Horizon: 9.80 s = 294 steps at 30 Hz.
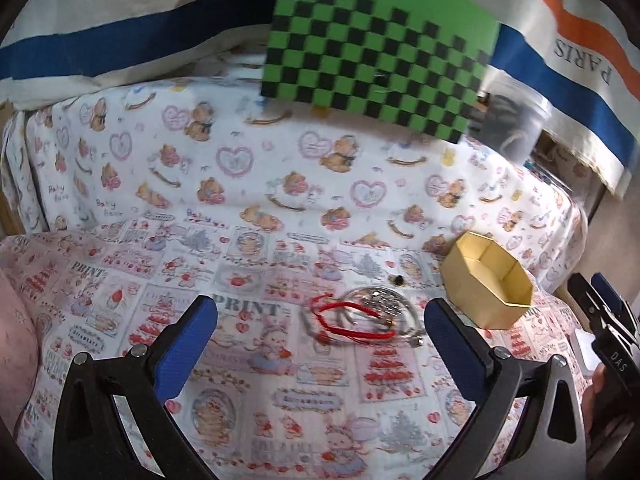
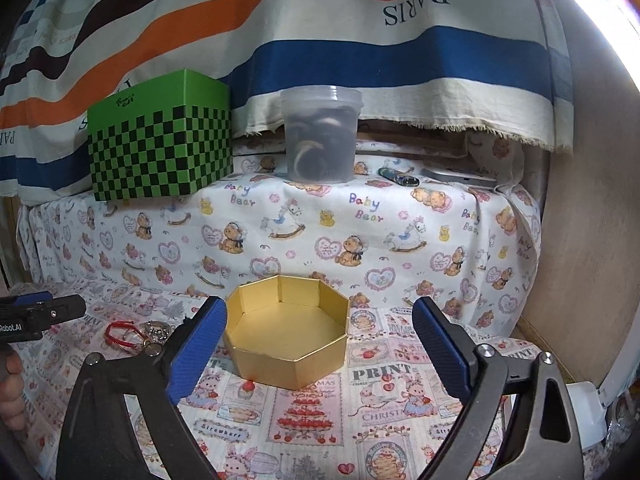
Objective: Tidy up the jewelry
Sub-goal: 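Lower the left tool onto the red string bracelet and close it, then lift the red string bracelet out of the pile with the left tool, then carry the red bracelet to the gold box with the left tool while the right tool grasps a silver charm, then open the left tool to drop the red bracelet into the gold box, then lower the left tool over the silver bangle and close on it, then lift the silver bangle off the table with the left tool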
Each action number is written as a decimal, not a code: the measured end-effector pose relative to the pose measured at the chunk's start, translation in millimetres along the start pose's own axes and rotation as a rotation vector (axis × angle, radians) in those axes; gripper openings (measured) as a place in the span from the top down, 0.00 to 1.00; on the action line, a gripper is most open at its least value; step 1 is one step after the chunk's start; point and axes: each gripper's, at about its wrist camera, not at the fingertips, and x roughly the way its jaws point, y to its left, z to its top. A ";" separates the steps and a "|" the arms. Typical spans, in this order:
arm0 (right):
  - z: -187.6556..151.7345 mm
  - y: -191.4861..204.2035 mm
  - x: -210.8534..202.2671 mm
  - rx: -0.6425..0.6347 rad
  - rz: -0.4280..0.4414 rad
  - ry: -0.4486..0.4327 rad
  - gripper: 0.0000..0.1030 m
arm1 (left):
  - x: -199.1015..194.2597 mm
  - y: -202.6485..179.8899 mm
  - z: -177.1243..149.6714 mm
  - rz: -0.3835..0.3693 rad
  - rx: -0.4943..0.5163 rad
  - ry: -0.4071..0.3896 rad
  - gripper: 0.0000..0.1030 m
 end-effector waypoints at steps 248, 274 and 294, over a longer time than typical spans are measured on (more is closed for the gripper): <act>38.4 -10.4 76.5 0.032 0.185 0.405 0.38 | 39.1 -58.7 28.9 0.057 0.134 0.206 0.34; 40.9 -16.0 76.5 0.046 0.178 0.406 0.38 | 86.3 -58.7 6.1 0.147 0.154 0.358 0.31; 39.1 -14.3 78.9 0.039 0.168 0.414 0.38 | 90.9 -58.3 12.4 0.112 0.130 0.292 0.37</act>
